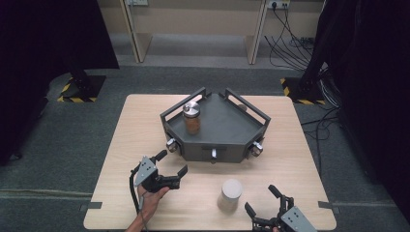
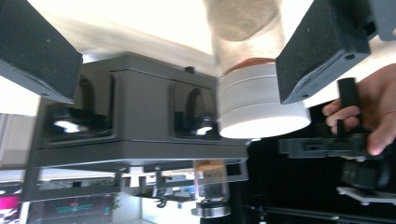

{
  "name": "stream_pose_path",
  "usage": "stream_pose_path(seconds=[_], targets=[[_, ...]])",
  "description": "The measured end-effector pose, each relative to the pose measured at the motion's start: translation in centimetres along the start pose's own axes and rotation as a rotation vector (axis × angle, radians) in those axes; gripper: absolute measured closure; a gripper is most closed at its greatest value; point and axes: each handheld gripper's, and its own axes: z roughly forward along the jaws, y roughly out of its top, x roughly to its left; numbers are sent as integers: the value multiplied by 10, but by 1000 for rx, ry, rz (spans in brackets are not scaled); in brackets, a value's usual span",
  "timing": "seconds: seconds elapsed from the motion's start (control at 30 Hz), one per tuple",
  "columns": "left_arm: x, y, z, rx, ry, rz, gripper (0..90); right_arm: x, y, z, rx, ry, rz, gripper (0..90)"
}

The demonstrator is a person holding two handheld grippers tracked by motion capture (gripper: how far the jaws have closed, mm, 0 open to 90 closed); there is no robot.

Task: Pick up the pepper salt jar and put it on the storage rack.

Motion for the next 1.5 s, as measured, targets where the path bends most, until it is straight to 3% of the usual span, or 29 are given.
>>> stream_pose_path(seconds=[0.23,0.37,0.77,1.17,1.5], targets=[[1,0,0,0,2,-4,2,3,-4,4,-15,40,9,8],[1,0,0,0,2,-4,2,5,-3,8,-13,62,-18,7],[1,0,0,-1,1,-3,2,10,-3,33,32,103,-40,18],[0,-1,1,6,-1,-6,2,12,-4,58,92,123,-54,113],[0,-1,1,4,1,-7,2,7,-6,66,103,144,-38,264]])
